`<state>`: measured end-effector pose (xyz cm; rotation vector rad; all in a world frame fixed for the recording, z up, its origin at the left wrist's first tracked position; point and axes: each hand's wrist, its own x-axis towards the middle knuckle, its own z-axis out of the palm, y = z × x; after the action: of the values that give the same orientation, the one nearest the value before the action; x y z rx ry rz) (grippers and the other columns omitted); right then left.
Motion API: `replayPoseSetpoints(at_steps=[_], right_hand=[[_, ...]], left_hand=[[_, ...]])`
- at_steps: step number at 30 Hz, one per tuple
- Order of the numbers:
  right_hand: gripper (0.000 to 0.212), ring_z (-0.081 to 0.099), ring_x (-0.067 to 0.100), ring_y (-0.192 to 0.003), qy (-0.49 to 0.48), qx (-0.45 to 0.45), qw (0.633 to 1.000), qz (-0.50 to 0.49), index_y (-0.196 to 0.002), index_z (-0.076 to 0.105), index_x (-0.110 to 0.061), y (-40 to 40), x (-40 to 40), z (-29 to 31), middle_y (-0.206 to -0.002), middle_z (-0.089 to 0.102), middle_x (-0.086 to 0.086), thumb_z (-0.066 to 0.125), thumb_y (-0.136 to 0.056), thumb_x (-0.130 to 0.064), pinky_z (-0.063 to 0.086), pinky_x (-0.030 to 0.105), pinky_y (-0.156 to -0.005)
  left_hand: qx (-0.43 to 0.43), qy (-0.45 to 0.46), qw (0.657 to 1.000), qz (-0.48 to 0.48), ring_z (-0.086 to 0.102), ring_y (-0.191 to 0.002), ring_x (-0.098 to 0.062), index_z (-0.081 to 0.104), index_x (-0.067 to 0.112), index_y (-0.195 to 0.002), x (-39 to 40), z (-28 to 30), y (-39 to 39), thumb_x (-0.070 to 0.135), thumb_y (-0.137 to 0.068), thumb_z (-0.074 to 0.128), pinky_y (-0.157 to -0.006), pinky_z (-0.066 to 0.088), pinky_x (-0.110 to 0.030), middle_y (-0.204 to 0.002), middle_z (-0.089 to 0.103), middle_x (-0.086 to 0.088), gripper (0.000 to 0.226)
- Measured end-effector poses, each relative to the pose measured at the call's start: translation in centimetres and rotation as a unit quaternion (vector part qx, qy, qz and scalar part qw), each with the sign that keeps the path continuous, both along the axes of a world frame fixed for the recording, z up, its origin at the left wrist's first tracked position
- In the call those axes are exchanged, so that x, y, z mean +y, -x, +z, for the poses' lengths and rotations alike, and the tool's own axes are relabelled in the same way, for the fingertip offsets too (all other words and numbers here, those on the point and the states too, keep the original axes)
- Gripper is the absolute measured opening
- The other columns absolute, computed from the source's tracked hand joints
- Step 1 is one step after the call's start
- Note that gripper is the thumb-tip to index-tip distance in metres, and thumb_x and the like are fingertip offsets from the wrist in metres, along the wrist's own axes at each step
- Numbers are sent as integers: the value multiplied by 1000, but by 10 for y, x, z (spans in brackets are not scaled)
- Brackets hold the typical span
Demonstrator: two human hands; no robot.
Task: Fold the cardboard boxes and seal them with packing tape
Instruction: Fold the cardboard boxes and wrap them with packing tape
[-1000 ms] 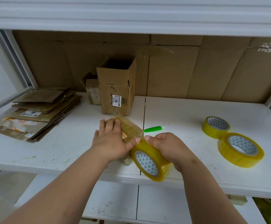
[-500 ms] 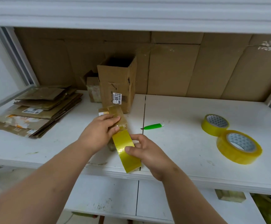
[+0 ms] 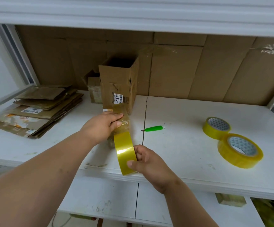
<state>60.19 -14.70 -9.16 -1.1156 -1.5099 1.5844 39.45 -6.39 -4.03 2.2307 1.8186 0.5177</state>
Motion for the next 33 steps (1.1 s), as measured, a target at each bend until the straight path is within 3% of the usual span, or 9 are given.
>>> replayPoseSetpoints(at_steps=[3,6,11,16,18,22,28,30,33], right_hand=[[30,66,27,-109,1,1,1000,-8,-121,60,-15,2,0,0,-114,71,7,60,-94,-3,52,44,-99],[30,67,26,-106,-2,8,1000,-9,-122,60,-14,1,2,2,-115,71,9,59,-95,-1,52,40,-96],[28,67,22,-109,6,42,999,-22,-123,60,-12,-8,10,1,-115,72,4,59,-96,-4,53,34,-96],[34,68,22,-109,7,31,999,2,-122,63,-13,-14,18,-3,-115,73,4,69,-89,-15,51,43,-101],[40,69,24,-107,8,32,999,8,-119,66,-13,-17,21,-4,-113,73,5,72,-81,-23,52,44,-100],[39,70,24,-103,8,27,999,32,-113,69,-11,-22,27,-7,-110,74,8,75,-77,-24,54,36,-90],[26,68,24,-104,-1,18,1000,22,-104,74,-13,-38,42,-8,-105,75,7,73,-82,-28,50,34,-96],[12,67,19,-104,-18,-31,998,-60,-100,75,-19,-42,57,-8,-103,75,0,68,-89,-18,48,22,-89],[31,55,19,-119,-125,-298,932,-163,-123,65,-22,-45,89,-13,-131,60,0,58,-94,-16,43,28,-100]], left_hand=[[-20,9,999,30,51,-127,-23,44,27,-146,1,-3,-1,38,-100,53,-100,40,-32,-143,54,-2,49],[-55,-18,996,66,58,-110,-28,52,19,-128,-2,-11,-4,36,-98,57,-86,46,-34,-124,61,-5,35],[-20,-112,989,95,39,-126,-30,65,29,-130,-21,-24,-3,43,-98,53,-103,32,-35,-134,52,-5,37],[-239,-33,948,206,54,-80,-8,58,39,-134,-47,-25,-15,54,-94,52,-65,39,-21,-90,55,4,43],[-305,2,929,208,60,-81,-8,52,41,-133,-55,-25,-22,60,-88,59,-66,43,-25,-88,62,4,50],[-456,39,861,221,70,-88,-17,39,27,-119,-60,-29,-35,48,-75,80,-87,55,-45,-90,70,0,64],[-533,89,810,228,73,-87,-16,63,22,-108,-59,-34,-40,47,-76,78,-84,59,-40,-99,74,-3,44],[-548,108,801,218,73,-92,-20,68,25,-109,-59,-35,-39,47,-78,76,-83,59,-38,-100,75,1,39],[-579,130,780,198,74,-91,-23,70,25,-108,-61,-34,-42,40,-84,73,-74,58,-34,-98,76,0,28]])
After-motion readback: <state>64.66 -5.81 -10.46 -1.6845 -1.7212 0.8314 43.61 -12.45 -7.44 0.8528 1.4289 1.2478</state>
